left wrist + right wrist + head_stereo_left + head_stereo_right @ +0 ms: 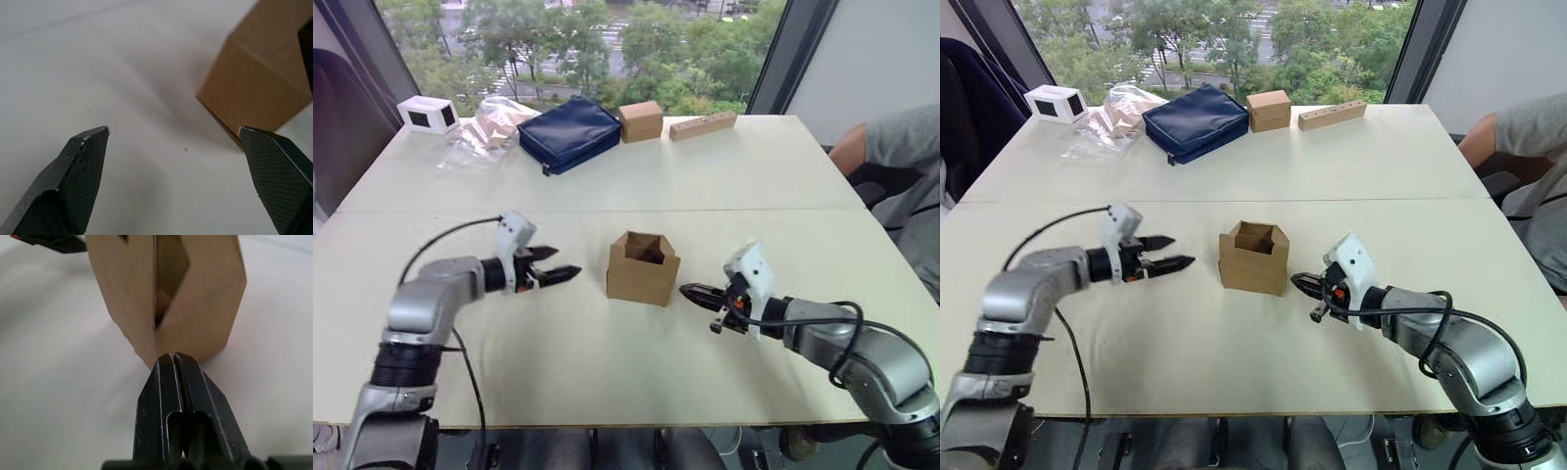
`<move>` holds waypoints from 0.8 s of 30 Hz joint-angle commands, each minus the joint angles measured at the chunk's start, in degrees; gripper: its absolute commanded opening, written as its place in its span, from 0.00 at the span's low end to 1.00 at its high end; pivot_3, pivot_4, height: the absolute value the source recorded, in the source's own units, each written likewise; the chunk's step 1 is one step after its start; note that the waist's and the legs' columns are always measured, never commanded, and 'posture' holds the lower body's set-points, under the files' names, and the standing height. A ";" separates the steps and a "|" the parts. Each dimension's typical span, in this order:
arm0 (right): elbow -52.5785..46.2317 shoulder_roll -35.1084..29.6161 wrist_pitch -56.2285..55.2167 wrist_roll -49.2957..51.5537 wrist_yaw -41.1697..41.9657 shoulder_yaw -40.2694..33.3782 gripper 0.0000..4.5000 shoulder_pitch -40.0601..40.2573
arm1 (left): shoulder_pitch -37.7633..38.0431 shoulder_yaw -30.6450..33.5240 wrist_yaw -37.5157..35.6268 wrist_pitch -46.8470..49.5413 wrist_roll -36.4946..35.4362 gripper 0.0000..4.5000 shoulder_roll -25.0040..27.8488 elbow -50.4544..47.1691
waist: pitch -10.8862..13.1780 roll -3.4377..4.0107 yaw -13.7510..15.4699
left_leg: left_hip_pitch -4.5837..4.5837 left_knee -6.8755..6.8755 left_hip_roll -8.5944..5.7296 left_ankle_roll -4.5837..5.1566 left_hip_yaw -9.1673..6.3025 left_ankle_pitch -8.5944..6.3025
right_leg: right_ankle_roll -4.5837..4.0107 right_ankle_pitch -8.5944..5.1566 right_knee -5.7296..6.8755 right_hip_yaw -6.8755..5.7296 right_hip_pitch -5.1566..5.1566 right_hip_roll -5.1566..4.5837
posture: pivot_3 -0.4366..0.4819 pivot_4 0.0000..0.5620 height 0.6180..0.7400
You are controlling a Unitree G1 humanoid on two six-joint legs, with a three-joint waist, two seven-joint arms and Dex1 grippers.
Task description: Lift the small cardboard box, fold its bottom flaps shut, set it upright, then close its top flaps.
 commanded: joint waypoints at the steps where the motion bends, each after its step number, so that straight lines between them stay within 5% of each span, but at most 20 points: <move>1: 1.70 1.09 -2.54 -4.70 -0.15 1.56 0.00 -1.50 | 0.21 -1.75 0.94 -2.72 0.70 0.97 -0.63 -2.61 | 0.00 0.00 -0.05 | 0.00 0.00 0.00 0.00 0.01 0.00 | 0.00 0.00 0.00 0.00 0.00 0.03 | 0.48 0.27 1.00; 12: 4.48 3.70 -4.24 -9.34 1.60 1.71 0.00 -3.14 | 1.85 -3.86 4.95 -4.98 1.90 0.97 -2.34 -5.01 | 0.00 0.00 -0.34 | 0.06 -0.03 0.02 0.06 0.03 -0.03 | 0.00 0.00 0.01 -0.01 0.00 0.03 | 0.48 0.27 1.00; 15: 4.76 3.89 -4.31 -9.95 2.14 1.59 0.00 -3.26 | 2.34 -3.35 3.55 -4.90 0.22 0.81 -1.74 -6.20 | 0.00 0.00 -0.34 | 0.06 -0.03 0.03 0.06 0.03 -0.03 | 0.00 0.00 0.01 -0.01 0.01 0.02 | 0.48 0.27 1.00; 24: 4.67 4.82 -4.02 -11.44 3.74 2.97 0.00 -3.64 | 2.77 -7.57 1.66 -5.67 1.06 0.01 -1.37 -8.00 | 0.00 0.00 -0.32 | 0.08 -0.03 0.01 0.06 0.04 -0.04 | 0.00 0.00 0.00 -0.02 0.03 0.03 | 0.48 0.27 1.00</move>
